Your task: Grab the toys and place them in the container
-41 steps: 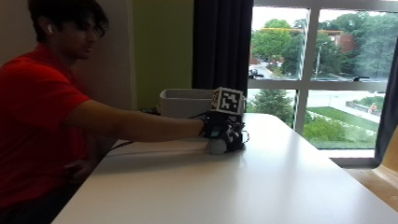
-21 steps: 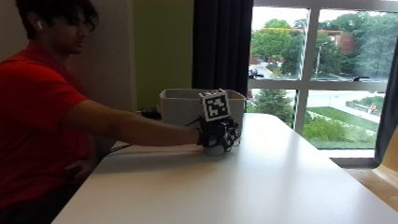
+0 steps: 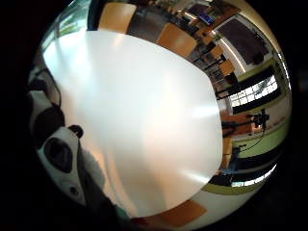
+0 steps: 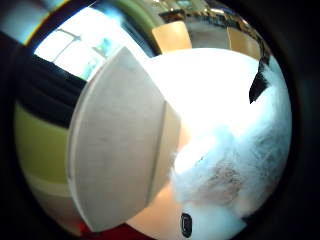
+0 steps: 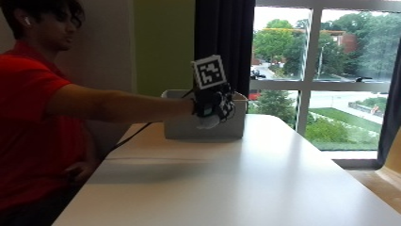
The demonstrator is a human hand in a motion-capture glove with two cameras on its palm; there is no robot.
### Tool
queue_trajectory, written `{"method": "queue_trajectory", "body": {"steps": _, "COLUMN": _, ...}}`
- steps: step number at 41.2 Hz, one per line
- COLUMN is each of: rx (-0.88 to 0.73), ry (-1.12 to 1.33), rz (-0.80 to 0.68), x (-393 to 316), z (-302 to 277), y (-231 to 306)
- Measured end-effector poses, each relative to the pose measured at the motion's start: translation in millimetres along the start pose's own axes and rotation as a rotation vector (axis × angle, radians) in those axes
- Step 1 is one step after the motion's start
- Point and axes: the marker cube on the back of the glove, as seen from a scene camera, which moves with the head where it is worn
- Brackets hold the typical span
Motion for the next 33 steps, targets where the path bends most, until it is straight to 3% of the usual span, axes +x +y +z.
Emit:
{"method": "queue_trajectory", "body": {"steps": 8, "rx": -0.003, "ry": -0.098, "rz": -0.047, "x": -32.7, "z": -78.5, "y": -17.5}}
{"method": "queue_trajectory", "body": {"steps": 16, "rx": 0.008, "ry": -0.115, "rz": -0.130, "x": -76.4, "z": -117.8, "y": -26.9}}
{"method": "queue_trajectory", "body": {"steps": 33, "rx": -0.076, "ry": -0.099, "rz": -0.278, "x": -197.2, "z": -122.0, "y": -25.3}}
